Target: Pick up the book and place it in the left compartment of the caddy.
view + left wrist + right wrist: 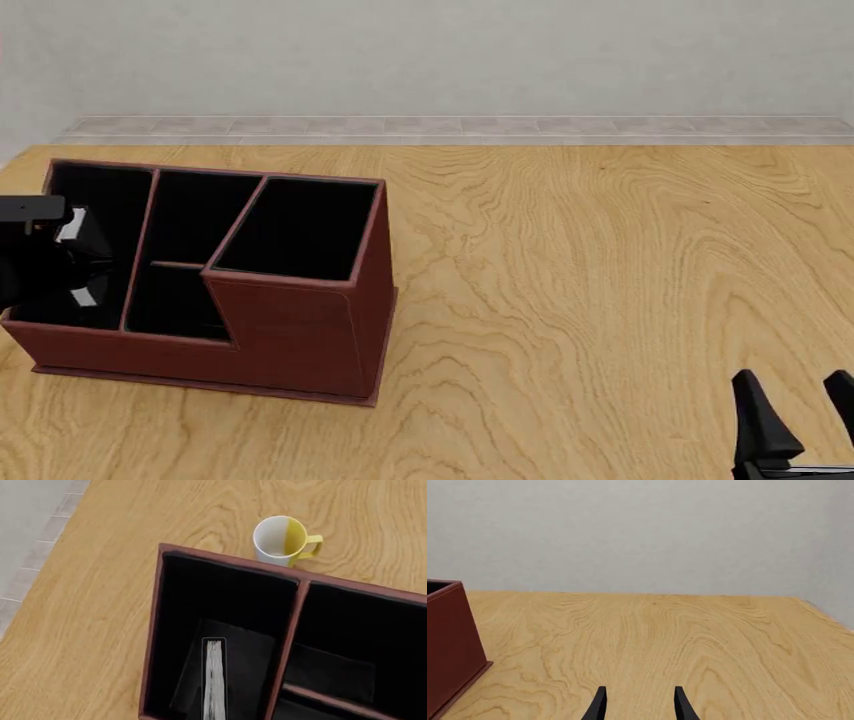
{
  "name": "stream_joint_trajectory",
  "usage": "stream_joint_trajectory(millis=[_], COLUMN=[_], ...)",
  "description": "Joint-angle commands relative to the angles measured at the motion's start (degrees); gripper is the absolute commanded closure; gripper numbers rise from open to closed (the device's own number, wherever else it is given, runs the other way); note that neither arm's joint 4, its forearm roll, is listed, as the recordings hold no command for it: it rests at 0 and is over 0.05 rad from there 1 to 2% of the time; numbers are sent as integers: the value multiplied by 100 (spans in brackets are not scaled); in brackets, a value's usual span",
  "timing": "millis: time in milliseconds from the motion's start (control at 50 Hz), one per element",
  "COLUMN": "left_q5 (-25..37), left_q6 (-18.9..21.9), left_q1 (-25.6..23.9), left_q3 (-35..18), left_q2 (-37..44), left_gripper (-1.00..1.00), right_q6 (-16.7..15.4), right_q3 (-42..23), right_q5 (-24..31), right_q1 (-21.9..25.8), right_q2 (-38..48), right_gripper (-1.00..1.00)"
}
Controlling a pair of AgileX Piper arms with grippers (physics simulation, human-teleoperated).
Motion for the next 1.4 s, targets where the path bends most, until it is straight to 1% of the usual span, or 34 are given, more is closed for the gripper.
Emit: stream_joint_trajectory(millis=[20,160,700,1400], left_q5=[-95,-95,-347,-790], left_q6=[140,86,-85,-47], left_q1=[123,149,107,185], left_q3=[-134,-170,39,248], left_q2=[202,293,363,649], left_gripper=[100,100,100,100], right_q6=[-7,-8,-36,-21], right_q3=[1,2,0,0], right_q5=[4,1,5,-7], right_q1=[6,2,3,-7], right_q2=[4,0,-5,-9], right_gripper=[-100,-100,-100,-100])
